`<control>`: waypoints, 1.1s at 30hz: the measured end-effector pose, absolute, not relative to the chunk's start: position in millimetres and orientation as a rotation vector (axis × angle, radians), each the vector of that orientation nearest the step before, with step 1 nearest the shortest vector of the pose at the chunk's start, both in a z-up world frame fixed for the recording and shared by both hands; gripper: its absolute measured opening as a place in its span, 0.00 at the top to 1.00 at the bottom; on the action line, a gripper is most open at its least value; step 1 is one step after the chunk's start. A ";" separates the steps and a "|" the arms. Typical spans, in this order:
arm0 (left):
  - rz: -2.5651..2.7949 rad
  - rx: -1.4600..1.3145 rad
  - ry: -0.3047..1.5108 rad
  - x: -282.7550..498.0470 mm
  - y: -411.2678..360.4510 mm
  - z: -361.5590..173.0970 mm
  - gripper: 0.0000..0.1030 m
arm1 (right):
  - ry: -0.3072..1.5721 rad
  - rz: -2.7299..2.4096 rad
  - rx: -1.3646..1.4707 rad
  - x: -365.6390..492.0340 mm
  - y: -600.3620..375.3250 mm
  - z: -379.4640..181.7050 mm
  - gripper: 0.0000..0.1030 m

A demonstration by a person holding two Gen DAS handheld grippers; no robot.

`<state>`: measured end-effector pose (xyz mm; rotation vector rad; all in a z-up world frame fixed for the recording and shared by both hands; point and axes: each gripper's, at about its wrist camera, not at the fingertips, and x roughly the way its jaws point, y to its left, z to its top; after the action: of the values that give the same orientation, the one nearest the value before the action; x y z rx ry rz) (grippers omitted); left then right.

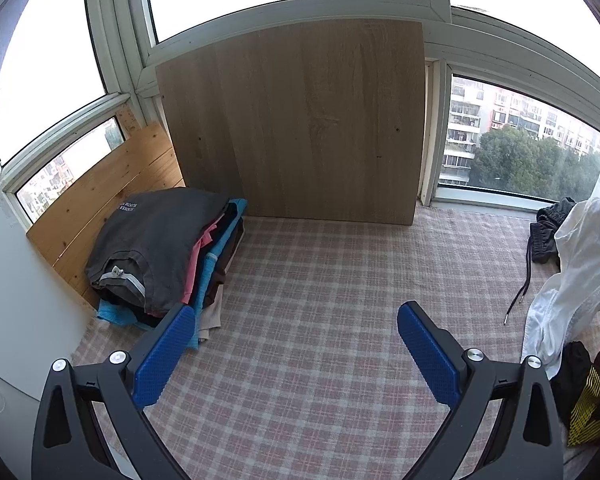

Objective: Fold clothes

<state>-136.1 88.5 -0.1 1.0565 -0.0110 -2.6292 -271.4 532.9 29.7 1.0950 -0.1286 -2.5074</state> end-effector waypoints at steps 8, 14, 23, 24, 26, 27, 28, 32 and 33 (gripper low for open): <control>-2.578 0.906 0.032 -91.3 20.5 18.6 0.01 | 0.216 -1.787 1.312 -136.3 262.8 -62.9 0.86; -2.540 0.976 0.021 -69.9 -14.1 -3.1 0.01 | -0.006 -2.032 1.403 -162.0 355.2 -63.3 0.58; -2.592 1.215 0.089 -77.9 -11.2 -67.7 0.01 | 0.139 -2.103 1.424 -235.0 331.6 -73.5 0.42; -2.596 1.235 0.087 -78.2 -8.6 -73.2 0.01 | 0.162 -2.054 1.432 -237.9 315.0 -85.7 0.39; -2.594 1.263 0.081 -77.8 -4.8 -81.5 0.01 | 0.225 -1.955 1.511 -245.4 281.8 -115.0 0.39; -2.590 1.270 0.081 -76.9 -4.3 -84.0 0.01 | 0.249 -1.917 1.550 -246.0 271.1 -128.0 0.39; -2.587 1.274 0.083 -75.4 -4.6 -85.9 0.01 | 0.271 -1.880 1.587 -245.6 262.0 -140.6 0.46; -2.550 1.267 0.099 -70.3 -15.5 -87.3 0.01 | 0.154 -1.693 1.566 -219.3 276.3 -132.0 0.99; -2.535 1.263 0.099 -69.9 -19.1 -87.2 0.01 | 0.190 -1.701 1.544 -207.8 291.0 -121.3 0.99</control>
<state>-69.9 -19.1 -87.2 1.2632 0.0986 -2.5355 -207.8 291.0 -121.3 1.5438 0.1905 -1.7009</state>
